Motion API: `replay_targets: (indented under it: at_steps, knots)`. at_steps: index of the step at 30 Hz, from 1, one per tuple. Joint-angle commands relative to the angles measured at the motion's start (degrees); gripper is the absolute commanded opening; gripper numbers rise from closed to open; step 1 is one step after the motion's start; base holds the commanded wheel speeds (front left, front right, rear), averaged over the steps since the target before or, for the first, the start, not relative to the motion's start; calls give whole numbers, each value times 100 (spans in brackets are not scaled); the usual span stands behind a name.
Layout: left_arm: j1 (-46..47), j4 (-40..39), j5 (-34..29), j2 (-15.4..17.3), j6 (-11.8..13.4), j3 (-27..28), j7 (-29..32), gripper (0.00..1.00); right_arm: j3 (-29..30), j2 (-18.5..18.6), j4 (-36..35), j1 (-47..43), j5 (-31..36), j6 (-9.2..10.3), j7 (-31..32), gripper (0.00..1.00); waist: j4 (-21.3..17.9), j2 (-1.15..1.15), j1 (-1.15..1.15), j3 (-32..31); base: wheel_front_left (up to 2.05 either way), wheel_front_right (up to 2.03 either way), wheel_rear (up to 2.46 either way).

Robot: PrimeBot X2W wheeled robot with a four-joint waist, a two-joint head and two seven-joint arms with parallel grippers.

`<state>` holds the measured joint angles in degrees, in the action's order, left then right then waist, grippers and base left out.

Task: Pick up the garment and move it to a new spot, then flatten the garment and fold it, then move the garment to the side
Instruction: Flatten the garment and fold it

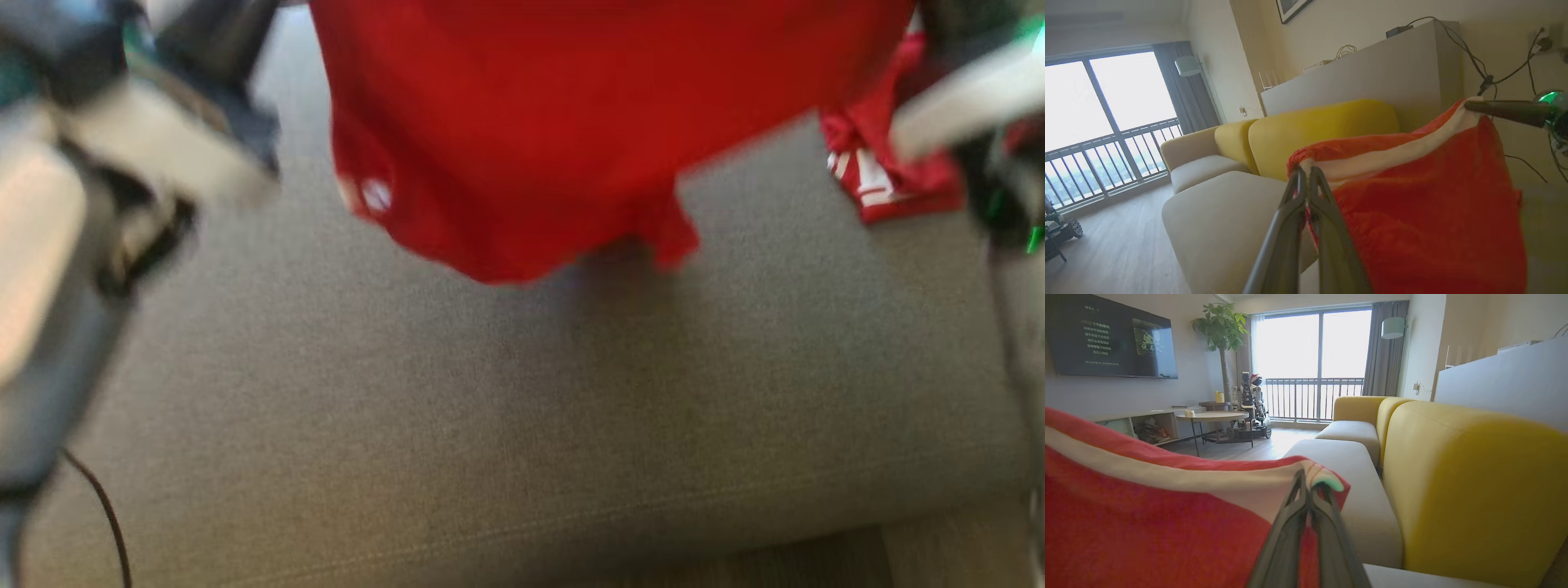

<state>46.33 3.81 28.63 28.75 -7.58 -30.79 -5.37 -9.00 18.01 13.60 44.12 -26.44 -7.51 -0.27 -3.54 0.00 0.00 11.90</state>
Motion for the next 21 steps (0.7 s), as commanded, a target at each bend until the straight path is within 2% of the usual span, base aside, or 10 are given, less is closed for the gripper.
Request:
replay_targets:
  at_steps: [1,4,8,11,13,16,21]
  knots:
    - [592,23,-103,301,10,171,-47,0,-107,-14,7,411,90,2,-60,0,-75,0,0,351,0,0,0]
    - [1686,768,-460,355,9,-190,-362,0,-185,-179,746,1469,310,2,-436,0,-171,0,0,745,0,0,0]
    - [2913,1739,-1103,229,47,-287,-825,0,-122,-434,1662,2657,702,2,-1174,0,-281,0,0,1212,0,0,0]
    - [3632,2074,-1583,118,288,-191,-950,0,88,-514,1975,3345,1034,2,-1424,0,-261,0,0,1543,0,0,0]
    - [3917,1794,-1837,56,455,-25,-958,0,322,-544,1884,3644,1178,2,-1463,0,-192,0,0,1750,0,0,0]
    - [3700,1209,-1968,18,545,241,-961,0,542,-565,1332,3598,1310,2,-1469,0,-38,0,0,1940,0,0,0]
    - [2261,560,-1970,68,277,267,-962,0,132,-455,923,2371,1143,2,-1471,0,147,0,0,1890,0,0,0]
